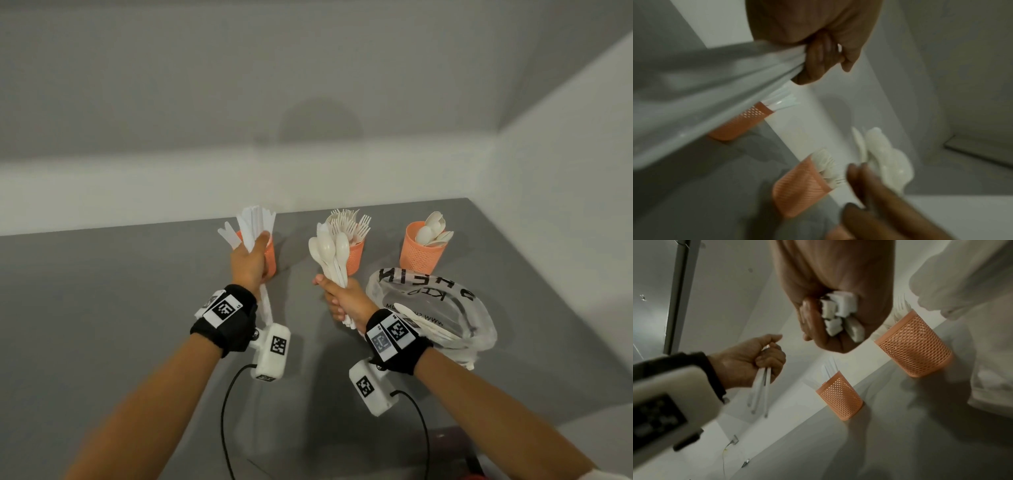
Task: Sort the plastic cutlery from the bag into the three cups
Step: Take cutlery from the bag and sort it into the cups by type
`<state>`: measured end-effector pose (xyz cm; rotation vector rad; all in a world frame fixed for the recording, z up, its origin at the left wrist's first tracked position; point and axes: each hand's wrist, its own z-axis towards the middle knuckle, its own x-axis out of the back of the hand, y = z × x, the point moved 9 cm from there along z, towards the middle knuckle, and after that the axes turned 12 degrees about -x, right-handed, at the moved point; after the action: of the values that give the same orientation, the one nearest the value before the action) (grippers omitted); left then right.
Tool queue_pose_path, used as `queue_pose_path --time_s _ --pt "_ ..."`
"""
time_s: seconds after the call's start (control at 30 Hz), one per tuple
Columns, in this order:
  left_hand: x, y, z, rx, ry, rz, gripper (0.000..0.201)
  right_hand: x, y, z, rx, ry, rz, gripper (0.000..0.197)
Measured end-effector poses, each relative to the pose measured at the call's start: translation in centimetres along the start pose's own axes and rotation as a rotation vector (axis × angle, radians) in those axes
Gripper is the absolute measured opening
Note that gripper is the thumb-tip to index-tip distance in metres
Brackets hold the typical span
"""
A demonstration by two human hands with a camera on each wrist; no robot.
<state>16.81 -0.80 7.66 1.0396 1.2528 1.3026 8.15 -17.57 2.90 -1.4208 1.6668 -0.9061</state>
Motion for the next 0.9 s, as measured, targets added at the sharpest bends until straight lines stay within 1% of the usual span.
queue_pose_path --time_s 0.07,0.1,0.23,0.3,0.4,0.5,0.63,0.67,0.77,0.83,0.9 --pt "1.5 -0.3 1.1 -0.014 0.063 0.025 0.032 0.0 -0.2 0.2 -0.009 -0.008 0.011 0.021" --pt "2.2 0.0 1.9 -0.035 0.092 0.028 0.03 0.0 -0.4 0.4 -0.011 -0.014 0.019 0.023" --pt "4.2 3.1 5.7 -0.159 0.202 0.024 0.039 0.2 -0.5 1.5 -0.004 0.008 0.008 0.03" --pt "4.4 4.7 7.6 -0.239 0.248 0.014 0.043 0.1 -0.5 2.2 -0.002 0.037 -0.028 0.031" --pt "3.4 6.0 10.2 -0.311 0.259 -0.002 0.045 -0.4 -0.4 2.9 -0.02 0.046 -0.015 0.028" --pt "1.8 5.6 12.3 -0.342 0.238 -0.01 0.046 -0.9 -0.3 3.6 -0.017 0.016 0.03 0.027" --pt "-0.3 2.5 13.6 -0.374 0.163 0.15 0.039 -0.9 -0.3 4.8 -0.032 0.004 0.043 0.029" --pt "-0.6 1.6 13.5 -0.395 0.133 0.216 0.033 -0.9 -0.4 4.9 -0.032 0.001 0.044 0.03" --pt "-1.5 -0.7 13.1 -0.469 0.023 0.381 0.004 -0.9 -0.5 5.4 -0.019 0.004 0.042 0.03" --pt "-2.2 -1.5 12.7 -0.509 -0.066 0.505 0.027 -1.1 -0.5 5.6 -0.01 0.01 0.042 0.029" --pt "-2.8 -1.6 12.3 -0.551 -0.149 0.596 0.037 -1.3 -0.6 5.9 -0.002 0.009 0.048 0.029"
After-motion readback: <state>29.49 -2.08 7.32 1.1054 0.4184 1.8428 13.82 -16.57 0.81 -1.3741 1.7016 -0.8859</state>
